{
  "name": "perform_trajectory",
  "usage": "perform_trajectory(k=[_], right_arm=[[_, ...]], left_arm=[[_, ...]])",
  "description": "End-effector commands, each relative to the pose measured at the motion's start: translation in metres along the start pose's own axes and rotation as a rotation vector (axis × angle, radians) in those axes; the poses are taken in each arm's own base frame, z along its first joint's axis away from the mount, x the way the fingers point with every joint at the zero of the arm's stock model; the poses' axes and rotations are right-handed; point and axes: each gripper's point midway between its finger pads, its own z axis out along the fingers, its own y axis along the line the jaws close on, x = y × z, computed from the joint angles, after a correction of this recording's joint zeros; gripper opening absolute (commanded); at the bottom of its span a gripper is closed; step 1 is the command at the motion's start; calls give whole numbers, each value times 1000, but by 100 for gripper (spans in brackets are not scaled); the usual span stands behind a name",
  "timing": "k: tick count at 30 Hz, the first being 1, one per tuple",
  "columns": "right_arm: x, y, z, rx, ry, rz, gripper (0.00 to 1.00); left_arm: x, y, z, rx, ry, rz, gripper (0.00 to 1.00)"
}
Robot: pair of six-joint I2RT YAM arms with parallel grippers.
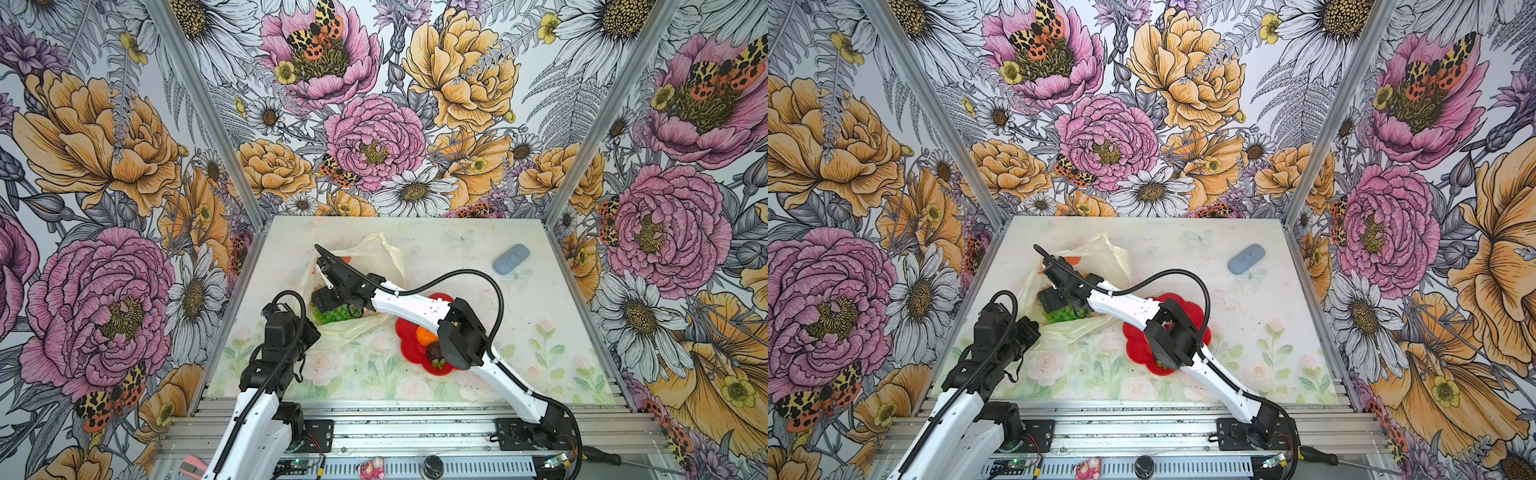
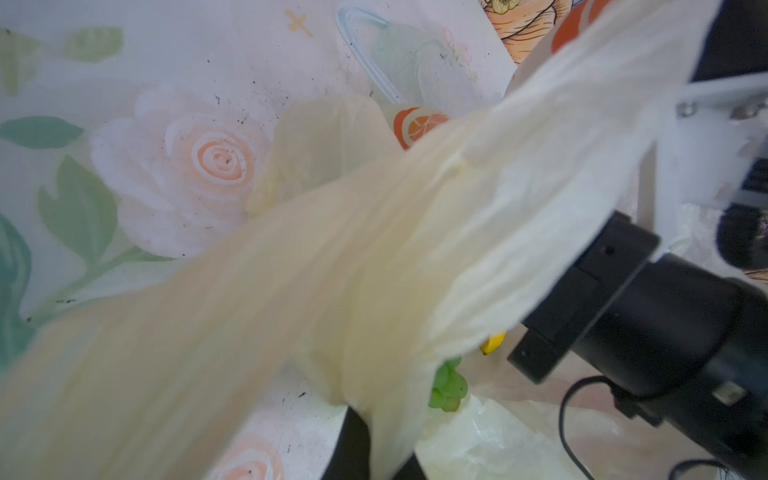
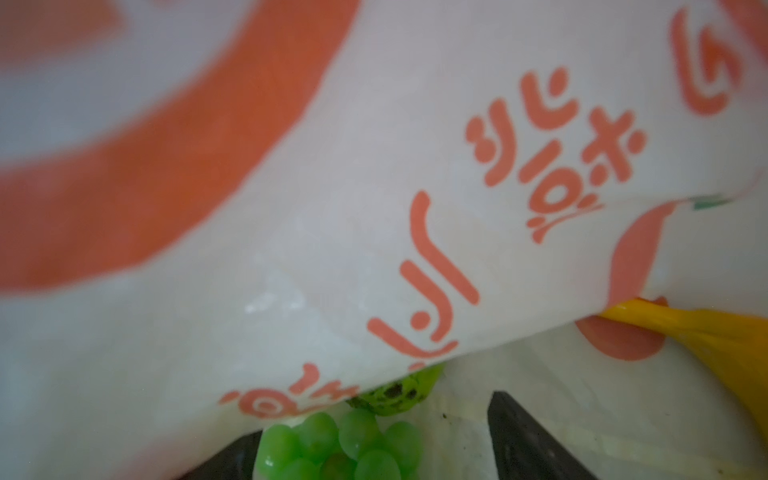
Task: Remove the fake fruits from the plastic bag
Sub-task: 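Reach the right gripper into the bag and close on the green custard apple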
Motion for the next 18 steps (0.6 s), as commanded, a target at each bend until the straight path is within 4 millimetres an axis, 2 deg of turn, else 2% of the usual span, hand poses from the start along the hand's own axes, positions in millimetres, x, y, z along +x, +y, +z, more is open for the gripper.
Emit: perform_trajectory(k=[1, 7, 12, 18], right_arm=[[-7, 2, 14, -4, -45, 26, 88], [-13, -2, 29, -7, -74, 47, 92], [-20, 4, 38, -36, -109, 60, 94], [-9, -20, 45, 62, -91, 75, 92]], left_arm=[[-4, -20, -6, 85, -9, 24, 0], [7, -28, -9, 127, 14, 40, 0], [19, -26, -5, 123, 39, 41, 0], [26, -20, -4, 110, 45, 42, 0]])
